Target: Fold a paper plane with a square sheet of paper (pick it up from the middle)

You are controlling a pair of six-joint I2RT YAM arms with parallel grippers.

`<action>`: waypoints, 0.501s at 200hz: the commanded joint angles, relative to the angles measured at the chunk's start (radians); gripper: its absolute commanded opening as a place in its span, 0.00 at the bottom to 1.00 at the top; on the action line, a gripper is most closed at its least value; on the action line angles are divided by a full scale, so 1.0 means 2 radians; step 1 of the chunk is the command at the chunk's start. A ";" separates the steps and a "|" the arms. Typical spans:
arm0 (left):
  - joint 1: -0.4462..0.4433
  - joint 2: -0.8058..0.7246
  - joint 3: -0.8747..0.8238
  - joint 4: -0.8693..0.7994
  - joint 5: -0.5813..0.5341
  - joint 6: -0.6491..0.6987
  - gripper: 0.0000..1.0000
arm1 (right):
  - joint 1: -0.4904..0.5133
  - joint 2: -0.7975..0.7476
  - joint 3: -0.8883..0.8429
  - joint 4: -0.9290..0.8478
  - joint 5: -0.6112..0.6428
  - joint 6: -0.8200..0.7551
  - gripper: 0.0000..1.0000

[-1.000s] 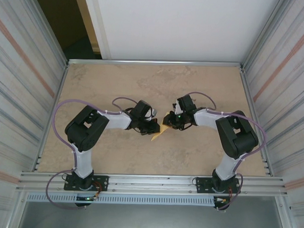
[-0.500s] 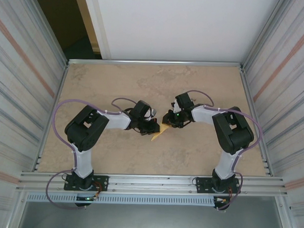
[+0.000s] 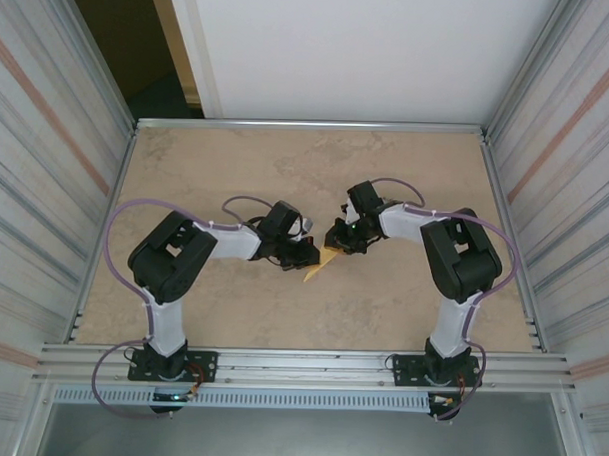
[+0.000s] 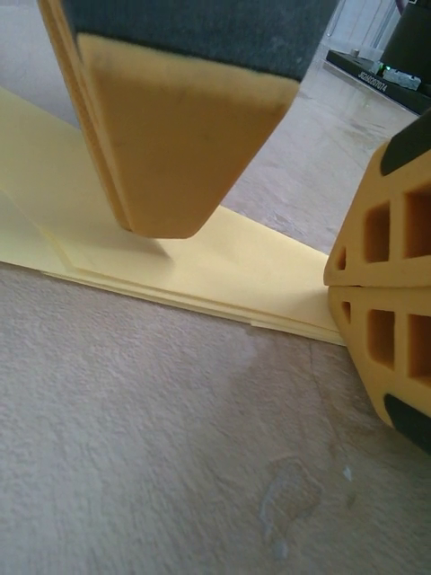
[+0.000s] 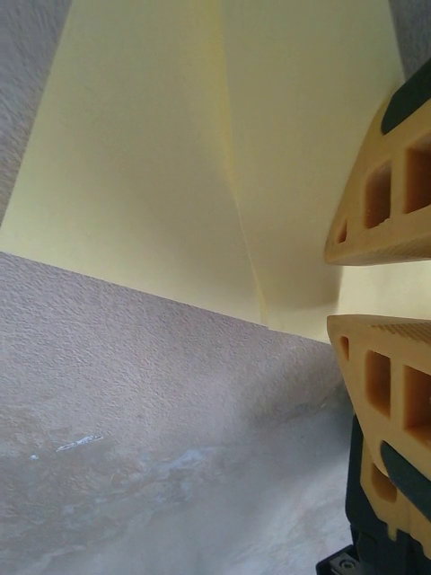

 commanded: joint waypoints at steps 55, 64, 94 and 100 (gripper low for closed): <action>-0.005 -0.056 0.005 -0.042 0.018 0.027 0.11 | 0.007 0.037 0.019 -0.049 0.047 -0.014 0.21; -0.011 -0.055 0.008 -0.051 0.011 0.033 0.11 | 0.008 0.040 0.020 -0.051 0.049 -0.014 0.21; -0.017 -0.045 0.011 -0.057 -0.004 0.038 0.11 | 0.008 0.046 0.025 -0.062 0.054 -0.014 0.21; -0.017 -0.044 0.011 -0.057 -0.007 0.038 0.11 | 0.008 0.048 0.026 -0.065 0.056 -0.015 0.21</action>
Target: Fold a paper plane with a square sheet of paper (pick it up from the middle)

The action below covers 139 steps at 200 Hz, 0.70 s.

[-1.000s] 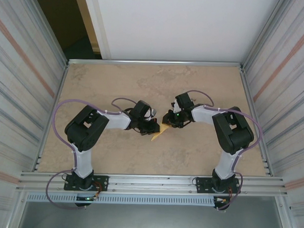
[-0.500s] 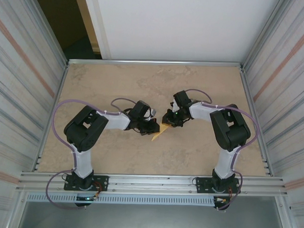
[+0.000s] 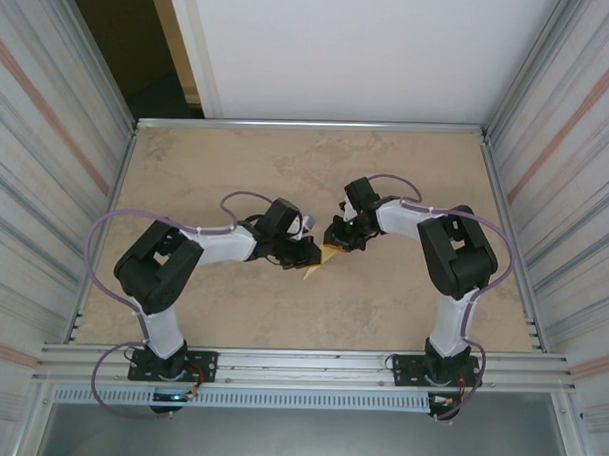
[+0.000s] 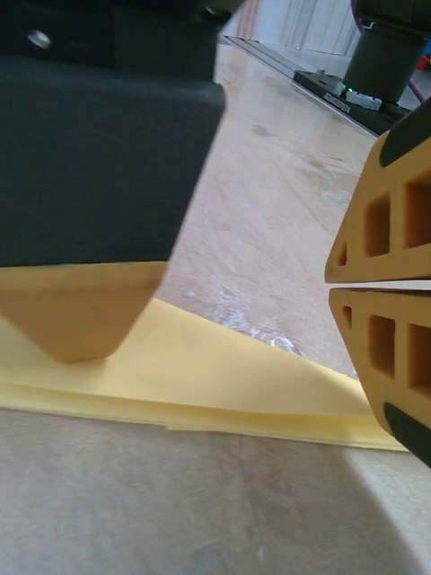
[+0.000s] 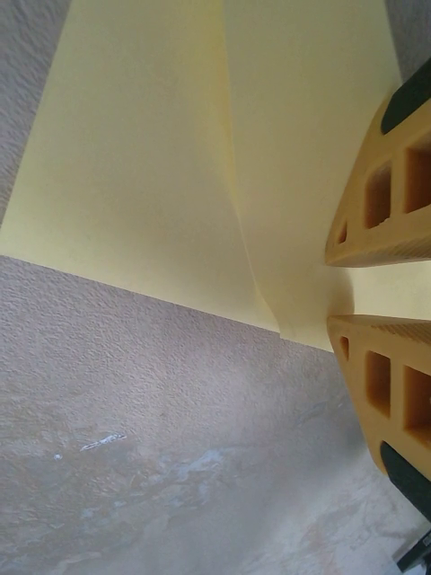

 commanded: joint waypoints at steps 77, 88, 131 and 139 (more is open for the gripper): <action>-0.002 0.025 0.017 -0.022 -0.022 0.029 0.10 | 0.006 0.042 0.003 -0.056 0.050 -0.012 0.21; -0.002 0.026 0.014 -0.021 -0.022 0.029 0.10 | 0.005 0.042 0.004 -0.057 0.051 -0.013 0.21; 0.003 0.032 0.003 -0.010 -0.022 0.031 0.09 | 0.006 0.044 0.004 -0.061 0.053 -0.014 0.21; 0.003 0.034 0.002 -0.009 -0.021 0.033 0.08 | 0.005 0.045 0.005 -0.063 0.055 -0.014 0.21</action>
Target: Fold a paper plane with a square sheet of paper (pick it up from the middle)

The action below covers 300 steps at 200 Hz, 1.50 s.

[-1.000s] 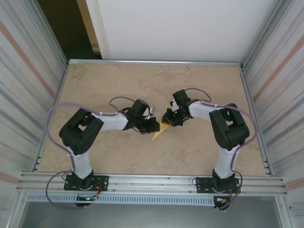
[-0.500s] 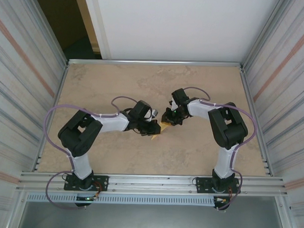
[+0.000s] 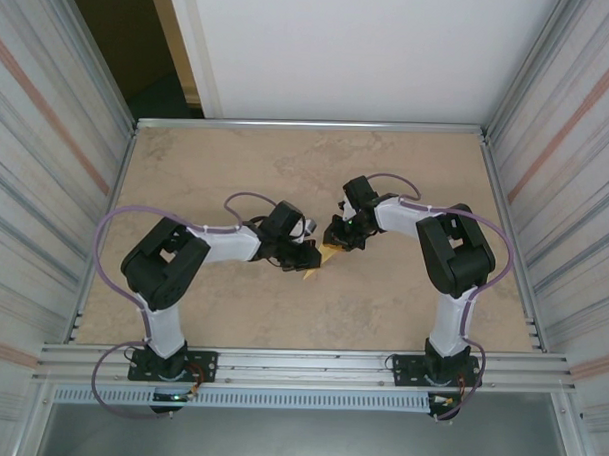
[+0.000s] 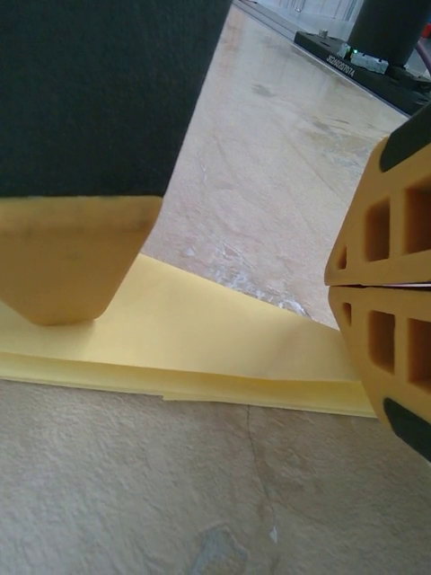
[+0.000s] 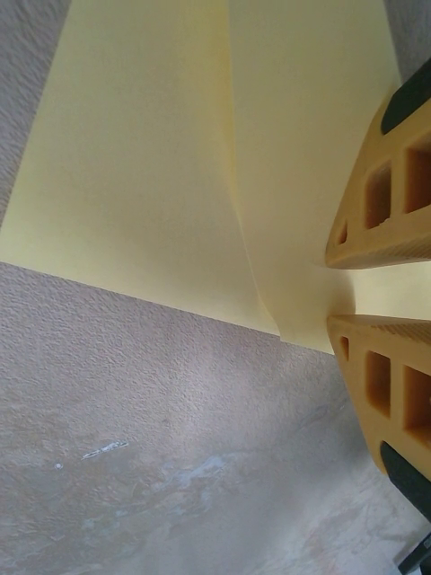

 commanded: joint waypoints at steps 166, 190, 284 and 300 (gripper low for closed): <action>0.016 0.009 -0.045 0.006 -0.010 0.025 0.04 | 0.005 0.052 -0.007 -0.062 0.070 -0.023 0.21; 0.016 -0.001 -0.057 -0.010 -0.017 0.035 0.03 | 0.005 0.053 -0.008 -0.064 0.072 -0.024 0.21; -0.002 -0.075 -0.115 -0.098 -0.050 0.064 0.01 | 0.008 0.055 -0.007 -0.068 0.077 -0.026 0.21; -0.003 -0.092 -0.117 -0.120 -0.060 0.067 0.01 | 0.011 0.053 -0.008 -0.069 0.076 -0.025 0.21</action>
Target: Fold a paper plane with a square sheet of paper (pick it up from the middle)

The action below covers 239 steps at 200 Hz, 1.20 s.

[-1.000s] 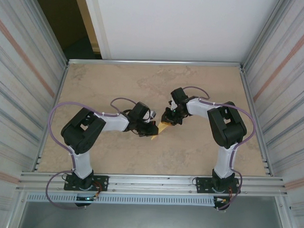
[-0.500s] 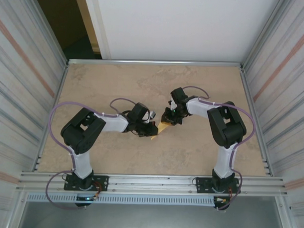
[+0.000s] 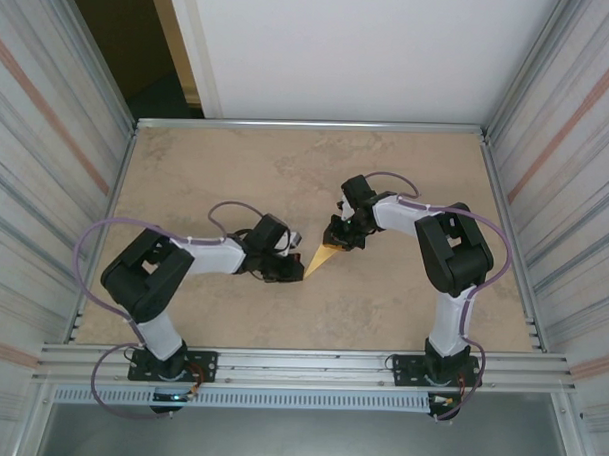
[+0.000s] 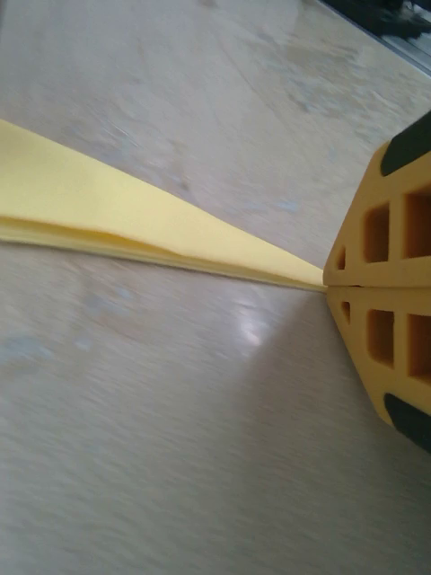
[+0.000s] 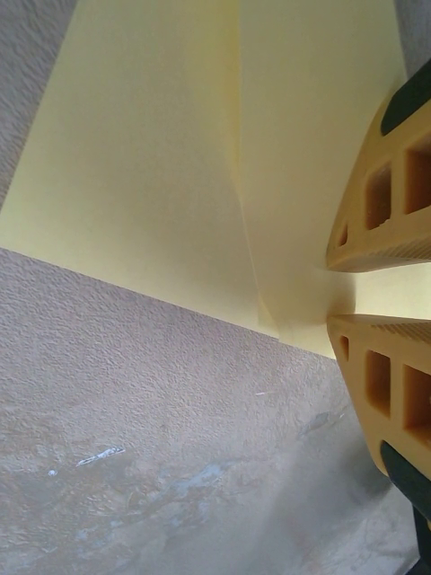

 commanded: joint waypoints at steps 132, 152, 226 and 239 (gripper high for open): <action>-0.013 0.004 0.068 0.016 0.014 -0.035 0.01 | 0.044 -0.043 -0.053 -0.012 0.027 0.050 0.21; -0.015 0.019 0.068 0.024 0.022 -0.040 0.00 | 0.041 -0.042 -0.053 -0.009 0.024 0.050 0.21; -0.022 0.045 0.047 0.030 0.000 -0.051 0.00 | 0.032 -0.043 -0.054 0.000 0.013 0.052 0.20; -0.021 0.049 0.043 0.034 -0.004 -0.053 0.00 | 0.030 -0.045 -0.054 -0.001 0.011 0.050 0.20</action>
